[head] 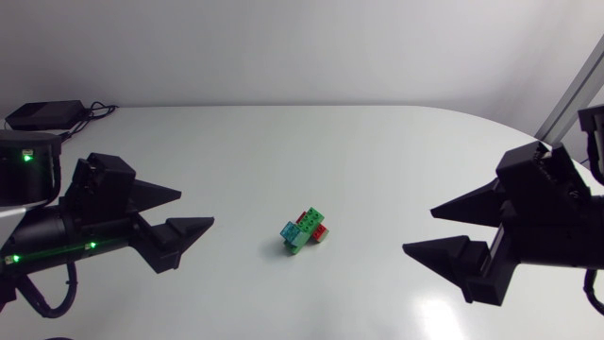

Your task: Separate the duplo bricks

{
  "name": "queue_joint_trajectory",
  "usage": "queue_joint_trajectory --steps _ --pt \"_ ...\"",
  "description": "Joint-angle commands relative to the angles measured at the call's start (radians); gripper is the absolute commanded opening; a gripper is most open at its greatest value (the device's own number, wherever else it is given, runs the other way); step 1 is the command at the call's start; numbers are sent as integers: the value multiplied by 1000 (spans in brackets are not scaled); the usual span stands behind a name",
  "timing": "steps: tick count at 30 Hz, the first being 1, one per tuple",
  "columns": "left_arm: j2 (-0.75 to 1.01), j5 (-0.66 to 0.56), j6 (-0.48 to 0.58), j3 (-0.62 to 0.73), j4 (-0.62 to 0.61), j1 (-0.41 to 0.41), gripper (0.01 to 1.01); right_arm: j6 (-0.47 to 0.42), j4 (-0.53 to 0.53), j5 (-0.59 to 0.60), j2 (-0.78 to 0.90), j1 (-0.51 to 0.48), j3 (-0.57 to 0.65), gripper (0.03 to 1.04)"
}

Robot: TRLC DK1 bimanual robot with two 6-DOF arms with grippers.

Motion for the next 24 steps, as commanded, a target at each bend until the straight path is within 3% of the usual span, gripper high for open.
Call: queue_joint_trajectory --steps 1,17,24 --pt "15 8 13 -21 14 6 975 15 4 3 9 6 -26 1002" --pt "35 8 16 -10 14 2 974 15 18 9 18 14 -25 1002" --pt "141 -4 30 30 14 -20 974 0 70 10 84 2 -28 1002"
